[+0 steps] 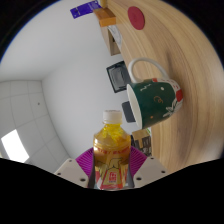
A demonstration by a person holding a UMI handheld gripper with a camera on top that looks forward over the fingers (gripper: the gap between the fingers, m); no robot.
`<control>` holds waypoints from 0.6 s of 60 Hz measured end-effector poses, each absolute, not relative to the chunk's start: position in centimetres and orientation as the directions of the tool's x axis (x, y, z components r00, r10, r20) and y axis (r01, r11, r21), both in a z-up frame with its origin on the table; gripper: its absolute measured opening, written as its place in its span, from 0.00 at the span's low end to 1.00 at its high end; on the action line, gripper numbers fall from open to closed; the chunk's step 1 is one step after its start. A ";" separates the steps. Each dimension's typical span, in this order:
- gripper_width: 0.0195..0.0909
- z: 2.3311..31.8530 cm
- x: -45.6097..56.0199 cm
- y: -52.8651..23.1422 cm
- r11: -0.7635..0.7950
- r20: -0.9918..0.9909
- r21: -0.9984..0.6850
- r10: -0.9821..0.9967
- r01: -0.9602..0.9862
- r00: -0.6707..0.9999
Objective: Pour water
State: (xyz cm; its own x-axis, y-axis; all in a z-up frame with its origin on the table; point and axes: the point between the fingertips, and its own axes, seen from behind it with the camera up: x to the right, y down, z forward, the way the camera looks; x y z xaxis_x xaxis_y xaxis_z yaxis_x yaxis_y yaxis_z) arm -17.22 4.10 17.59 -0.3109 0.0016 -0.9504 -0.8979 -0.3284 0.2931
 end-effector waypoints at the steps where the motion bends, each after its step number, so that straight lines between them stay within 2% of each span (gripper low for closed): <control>1: 0.36 17.7 -17.1 4.1 -0.330 -0.940 0.322 -0.001 -0.887 -0.341; 5: 0.36 18.5 -16.5 3.8 -0.332 -0.897 0.422 -0.020 -0.844 -0.441; 10: 0.36 18.2 -16.6 4.2 -0.334 -0.871 0.469 -0.023 -0.818 -0.490; 21: 0.36 18.2 -18.2 3.9 -0.370 -0.875 0.469 -0.068 -0.802 -0.480; 25: 0.36 19.6 -18.7 3.3 -0.410 -0.926 0.354 -0.027 -0.841 -0.377; 29: 0.36 22.4 -17.4 2.6 -0.393 -0.973 0.169 0.078 -0.904 -0.216; 32: 0.36 25.8 -14.1 1.8 -0.303 -0.986 0.006 0.156 -0.953 -0.055; 36: 0.36 29.8 -9.0 1.3 -0.116 -0.925 -0.315 0.259 -0.942 0.277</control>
